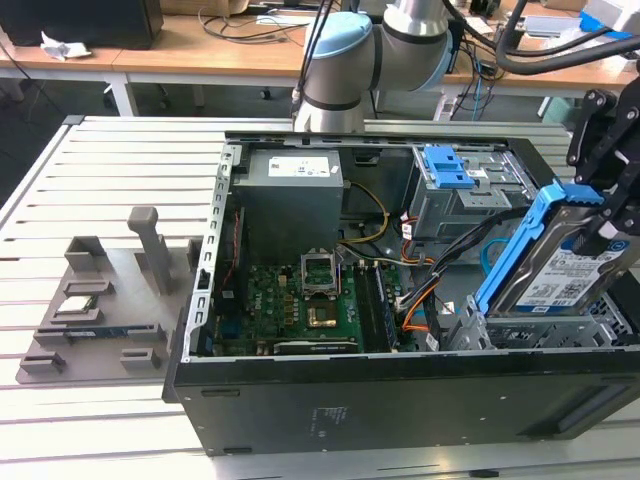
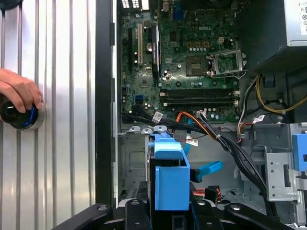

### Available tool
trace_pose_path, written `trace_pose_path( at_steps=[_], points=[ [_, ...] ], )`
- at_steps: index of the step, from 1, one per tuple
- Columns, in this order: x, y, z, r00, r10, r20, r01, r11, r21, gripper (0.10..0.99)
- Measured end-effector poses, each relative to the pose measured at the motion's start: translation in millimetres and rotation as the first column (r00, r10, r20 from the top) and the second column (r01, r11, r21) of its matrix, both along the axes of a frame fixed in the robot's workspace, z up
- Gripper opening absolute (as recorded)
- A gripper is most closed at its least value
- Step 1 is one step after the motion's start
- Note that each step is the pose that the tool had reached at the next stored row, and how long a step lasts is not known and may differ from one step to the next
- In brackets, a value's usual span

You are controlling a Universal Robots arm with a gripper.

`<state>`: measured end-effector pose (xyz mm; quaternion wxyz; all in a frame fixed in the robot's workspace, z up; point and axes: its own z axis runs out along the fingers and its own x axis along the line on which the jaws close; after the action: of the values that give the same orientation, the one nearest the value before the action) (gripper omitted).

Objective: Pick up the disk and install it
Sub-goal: 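Insert the disk into the insertion slot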

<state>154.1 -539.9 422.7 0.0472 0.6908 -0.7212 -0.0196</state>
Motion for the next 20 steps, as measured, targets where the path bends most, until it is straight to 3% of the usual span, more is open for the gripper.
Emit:
trace_pose_path(
  at_steps=[9, 12, 15, 20],
  points=[
    [0.0, 0.0, -22.2, 1.0, 0.0, 0.0, 0.0, 1.0, 0.0, 0.361],
    [0.0, 0.0, -33.7, 1.0, 0.0, 0.0, 0.0, 1.0, 0.0, 0.361],
    [0.0, 0.0, -39.2, 1.0, 0.0, 0.0, 0.0, 1.0, 0.0, 0.361],
    [0.1, 0.0, -40.5, 1.0, 0.0, 0.0004, 0.0, 1.0, 0.0, 0.369]
  ],
)
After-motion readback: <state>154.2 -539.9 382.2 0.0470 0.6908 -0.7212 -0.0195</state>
